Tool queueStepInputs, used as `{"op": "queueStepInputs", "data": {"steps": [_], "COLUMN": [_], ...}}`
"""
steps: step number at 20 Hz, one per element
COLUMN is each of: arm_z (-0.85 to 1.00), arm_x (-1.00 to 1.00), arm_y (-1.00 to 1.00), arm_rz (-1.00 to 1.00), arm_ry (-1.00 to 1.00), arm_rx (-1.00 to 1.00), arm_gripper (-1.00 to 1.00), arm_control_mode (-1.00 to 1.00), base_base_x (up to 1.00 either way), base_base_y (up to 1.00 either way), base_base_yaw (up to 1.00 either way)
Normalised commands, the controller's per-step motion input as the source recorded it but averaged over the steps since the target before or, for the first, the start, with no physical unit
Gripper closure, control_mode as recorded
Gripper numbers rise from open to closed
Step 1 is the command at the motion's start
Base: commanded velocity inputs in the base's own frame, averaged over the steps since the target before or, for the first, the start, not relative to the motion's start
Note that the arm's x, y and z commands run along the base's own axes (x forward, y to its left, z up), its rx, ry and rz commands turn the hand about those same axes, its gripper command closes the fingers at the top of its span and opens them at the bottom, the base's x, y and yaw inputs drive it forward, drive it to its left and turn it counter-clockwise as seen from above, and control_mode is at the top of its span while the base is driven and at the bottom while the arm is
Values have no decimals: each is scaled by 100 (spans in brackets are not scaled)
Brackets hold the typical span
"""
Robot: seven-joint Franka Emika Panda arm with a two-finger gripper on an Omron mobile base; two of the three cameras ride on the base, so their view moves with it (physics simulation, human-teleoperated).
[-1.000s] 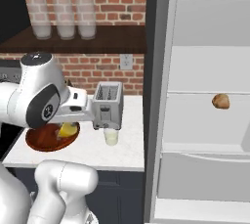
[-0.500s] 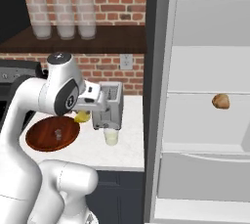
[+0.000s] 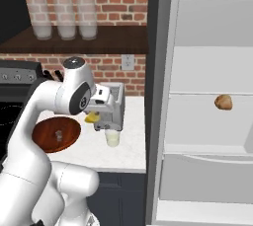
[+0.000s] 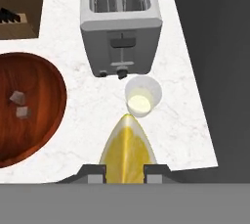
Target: Grab a lemon wedge from the fridge and one ice cube from the ice bowl, and put them in the glass of lemonade.
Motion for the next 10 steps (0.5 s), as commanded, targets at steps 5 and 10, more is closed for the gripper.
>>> {"op": "queueStepInputs", "data": {"steps": [5, 10], "arm_z": [-52, -35], "arm_x": [25, 32], "arm_y": [-6, 0], "arm_rz": [0, 0], "arm_ry": [0, -1], "arm_rx": [0, 0], "arm_gripper": [100, 100], "arm_control_mode": [-100, -100], "base_base_x": [0, 0], "base_base_y": [0, 0], "base_base_yaw": [0, 0]}}
